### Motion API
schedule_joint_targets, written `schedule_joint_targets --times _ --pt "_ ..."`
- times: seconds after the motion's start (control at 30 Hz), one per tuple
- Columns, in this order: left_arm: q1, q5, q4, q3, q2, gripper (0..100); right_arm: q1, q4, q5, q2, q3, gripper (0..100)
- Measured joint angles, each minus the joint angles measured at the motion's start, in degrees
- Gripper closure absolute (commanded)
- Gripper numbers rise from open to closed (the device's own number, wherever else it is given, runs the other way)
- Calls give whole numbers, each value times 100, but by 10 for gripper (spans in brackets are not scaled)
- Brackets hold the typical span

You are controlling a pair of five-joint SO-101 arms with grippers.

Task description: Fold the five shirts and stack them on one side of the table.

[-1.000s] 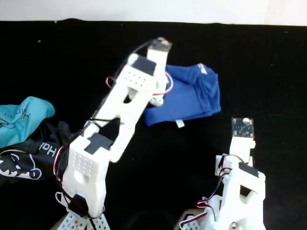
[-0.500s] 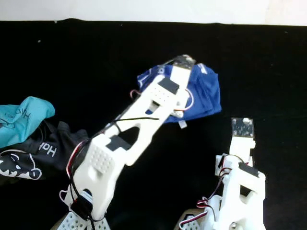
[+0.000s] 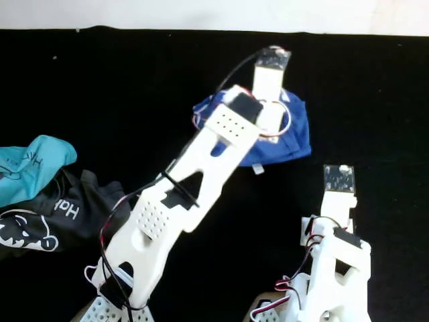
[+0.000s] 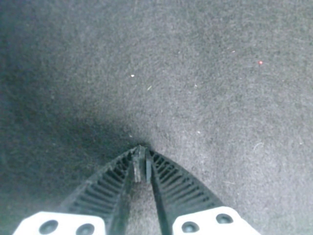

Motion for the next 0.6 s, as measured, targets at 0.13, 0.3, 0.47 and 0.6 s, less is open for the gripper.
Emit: schedule_joint_targets --times 0.13,0.3,0.47,0.6 --pt "-97 0 1125 -782 0 986 0 545 -53 26 -360 909" --pt "-484 0 2233 -1530 0 987 -26 1846 -545 53 -1758 883" --pt "-826 0 2435 -1600 -44 987 -492 2716 -677 53 -3402 883" --pt "-1046 0 2435 -1108 -703 987 -905 3024 -695 360 -4316 882"
